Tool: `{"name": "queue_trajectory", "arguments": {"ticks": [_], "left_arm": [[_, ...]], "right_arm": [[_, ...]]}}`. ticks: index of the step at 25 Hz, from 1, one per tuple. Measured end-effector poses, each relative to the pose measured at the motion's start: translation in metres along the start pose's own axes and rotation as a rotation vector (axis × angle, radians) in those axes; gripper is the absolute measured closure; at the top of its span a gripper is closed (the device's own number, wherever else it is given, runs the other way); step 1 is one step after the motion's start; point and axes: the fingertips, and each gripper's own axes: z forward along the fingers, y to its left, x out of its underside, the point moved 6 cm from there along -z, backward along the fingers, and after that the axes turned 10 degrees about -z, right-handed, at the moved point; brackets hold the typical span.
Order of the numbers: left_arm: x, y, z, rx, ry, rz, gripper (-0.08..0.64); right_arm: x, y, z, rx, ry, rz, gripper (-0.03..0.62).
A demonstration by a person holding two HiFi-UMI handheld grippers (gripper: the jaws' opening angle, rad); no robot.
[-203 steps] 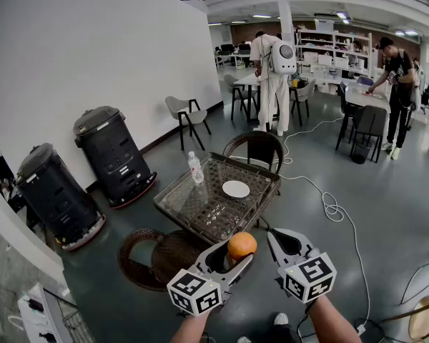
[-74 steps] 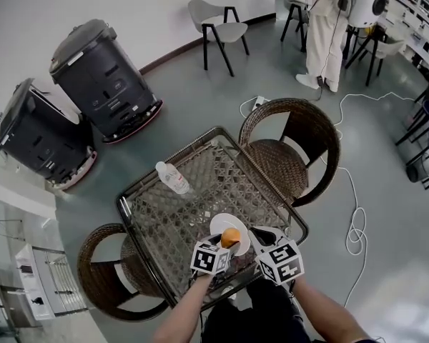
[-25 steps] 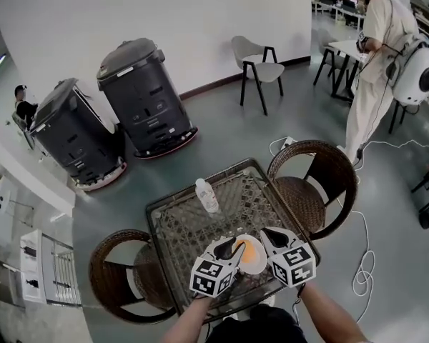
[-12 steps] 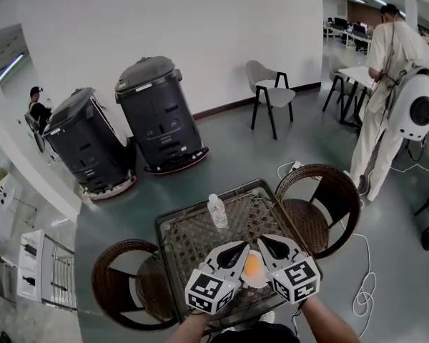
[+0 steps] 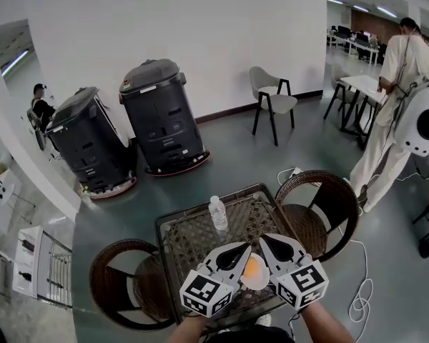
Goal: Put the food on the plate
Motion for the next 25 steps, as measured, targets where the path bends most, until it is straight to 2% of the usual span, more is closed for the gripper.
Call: {"name": "queue_trajectory", "arguments": {"ticks": [10, 25], "left_arm": [[-0.01, -0.001, -0.004, 0.007, -0.008, 0.003, 0.551], [-0.015, -0.003, -0.003, 0.02, -0.017, -0.007, 0.551]], "right_arm": [[-0.005, 0.003, 0.002, -0.033, -0.009, -0.007, 0.589], [-0.006, 0.0, -0.001, -0.025, -0.023, 0.006, 0.589]]}}
